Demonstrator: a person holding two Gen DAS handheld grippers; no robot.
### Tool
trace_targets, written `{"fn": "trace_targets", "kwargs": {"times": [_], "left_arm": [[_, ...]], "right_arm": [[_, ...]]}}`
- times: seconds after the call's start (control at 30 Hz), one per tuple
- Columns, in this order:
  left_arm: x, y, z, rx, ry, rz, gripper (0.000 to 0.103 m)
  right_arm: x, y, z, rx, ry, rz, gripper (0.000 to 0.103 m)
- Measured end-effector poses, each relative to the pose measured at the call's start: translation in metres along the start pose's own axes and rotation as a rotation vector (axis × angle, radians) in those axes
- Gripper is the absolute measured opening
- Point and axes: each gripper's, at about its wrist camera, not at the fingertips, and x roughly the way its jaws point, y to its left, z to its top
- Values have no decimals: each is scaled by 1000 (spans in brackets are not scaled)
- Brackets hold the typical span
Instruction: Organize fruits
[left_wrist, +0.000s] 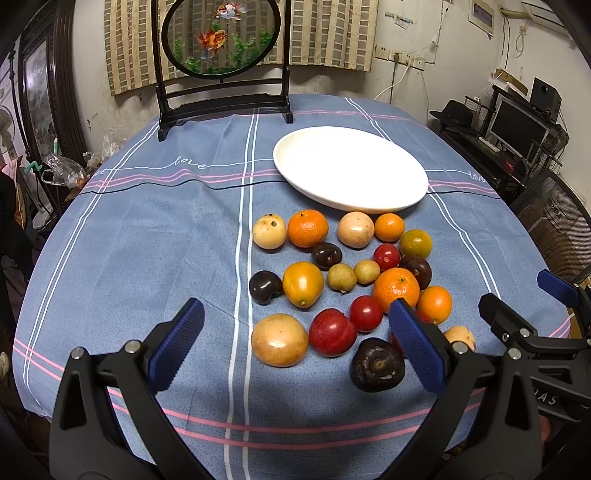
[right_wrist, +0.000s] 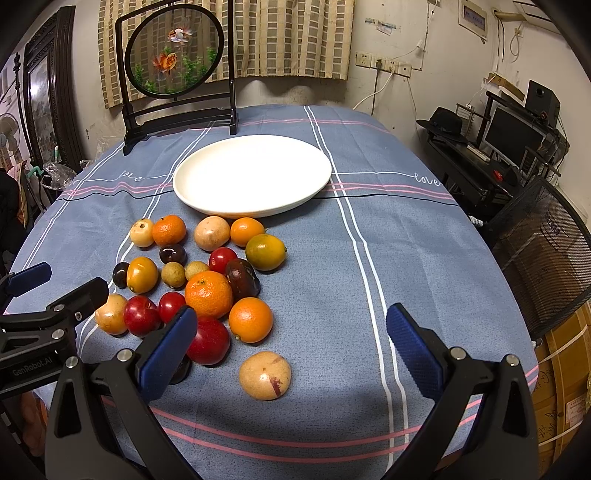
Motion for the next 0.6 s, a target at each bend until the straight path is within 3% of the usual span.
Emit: {"fn": "trace_targets", "kwargs": {"times": [0.47, 0.6], "left_arm": [[5, 6, -7, -6, 12, 9, 101], [7, 26, -12, -42, 29, 25, 101]], "right_arm": [[-1, -3, -2, -18, -5, -16, 102], [-6, -11, -17, -83, -39, 78, 102]]}}
